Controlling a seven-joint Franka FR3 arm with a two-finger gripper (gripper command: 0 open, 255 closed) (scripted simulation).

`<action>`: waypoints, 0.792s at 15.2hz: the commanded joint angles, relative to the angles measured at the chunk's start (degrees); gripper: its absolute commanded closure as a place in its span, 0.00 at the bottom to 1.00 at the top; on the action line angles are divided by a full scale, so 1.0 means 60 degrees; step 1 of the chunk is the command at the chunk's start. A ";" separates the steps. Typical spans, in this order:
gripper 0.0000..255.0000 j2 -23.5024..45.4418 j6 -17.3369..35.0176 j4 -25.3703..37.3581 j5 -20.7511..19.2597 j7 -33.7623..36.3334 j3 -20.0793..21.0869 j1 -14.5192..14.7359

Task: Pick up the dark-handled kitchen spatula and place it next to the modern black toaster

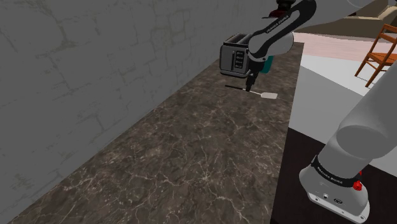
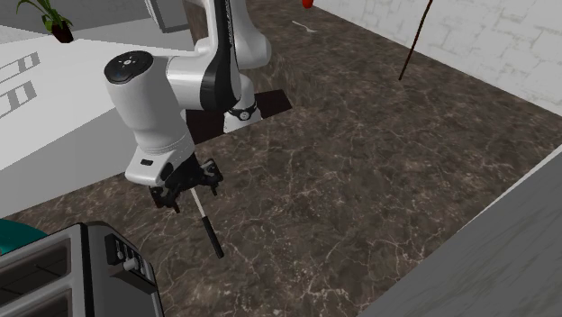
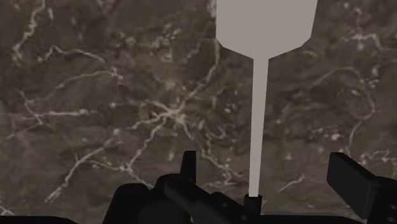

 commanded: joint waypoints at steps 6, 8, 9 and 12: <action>0.00 -0.0802 -0.1257 0.0484 -0.0291 0.0213 0.0040 -0.0049; 0.00 -0.0800 -0.1257 0.0485 -0.0290 0.0212 0.0040 -0.0049; 0.00 -0.0800 -0.1257 0.0485 -0.0290 0.0212 0.0040 -0.0049; 0.00 -0.0800 -0.1257 0.0485 -0.0290 0.0212 0.0040 -0.0049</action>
